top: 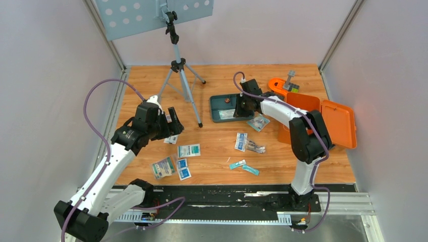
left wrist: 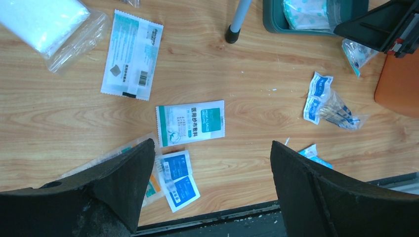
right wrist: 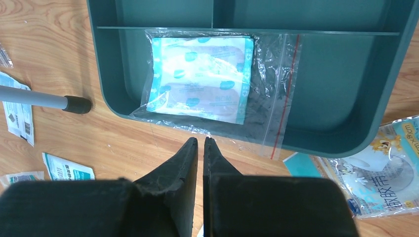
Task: Organize the medicine kit
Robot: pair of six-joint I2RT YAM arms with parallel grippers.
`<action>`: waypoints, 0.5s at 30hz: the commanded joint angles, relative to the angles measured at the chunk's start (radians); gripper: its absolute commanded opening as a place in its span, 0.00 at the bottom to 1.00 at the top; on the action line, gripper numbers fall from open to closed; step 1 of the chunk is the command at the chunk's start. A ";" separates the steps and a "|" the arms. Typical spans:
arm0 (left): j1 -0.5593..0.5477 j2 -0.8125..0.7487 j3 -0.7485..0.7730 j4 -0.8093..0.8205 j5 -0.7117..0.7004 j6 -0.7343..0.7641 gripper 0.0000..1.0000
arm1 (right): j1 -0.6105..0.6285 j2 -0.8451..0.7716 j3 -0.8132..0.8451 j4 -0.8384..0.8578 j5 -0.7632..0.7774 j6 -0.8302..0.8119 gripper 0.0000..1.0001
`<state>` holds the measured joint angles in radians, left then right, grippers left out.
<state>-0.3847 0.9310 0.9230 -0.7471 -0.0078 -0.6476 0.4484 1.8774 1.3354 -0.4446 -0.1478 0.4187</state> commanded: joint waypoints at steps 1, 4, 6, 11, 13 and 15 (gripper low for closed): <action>0.004 -0.003 0.000 0.032 0.002 0.007 0.95 | -0.001 0.019 0.042 0.041 0.011 0.013 0.09; 0.004 -0.004 0.000 0.030 0.001 0.005 0.95 | -0.001 0.033 0.049 0.040 0.011 0.011 0.08; 0.004 -0.006 0.000 0.029 -0.003 0.006 0.95 | -0.001 0.036 0.050 0.040 0.009 0.012 0.08; 0.004 -0.006 0.000 0.028 -0.006 0.006 0.95 | -0.001 0.052 0.058 0.039 0.018 0.003 0.08; 0.004 -0.005 0.000 0.028 -0.006 0.006 0.95 | -0.001 0.057 0.062 0.040 0.018 0.002 0.08; 0.004 -0.006 0.000 0.028 -0.007 0.006 0.95 | 0.000 0.064 0.065 0.039 0.018 0.002 0.08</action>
<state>-0.3847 0.9310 0.9230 -0.7460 -0.0082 -0.6476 0.4484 1.9190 1.3552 -0.4435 -0.1429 0.4179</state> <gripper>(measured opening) 0.946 0.087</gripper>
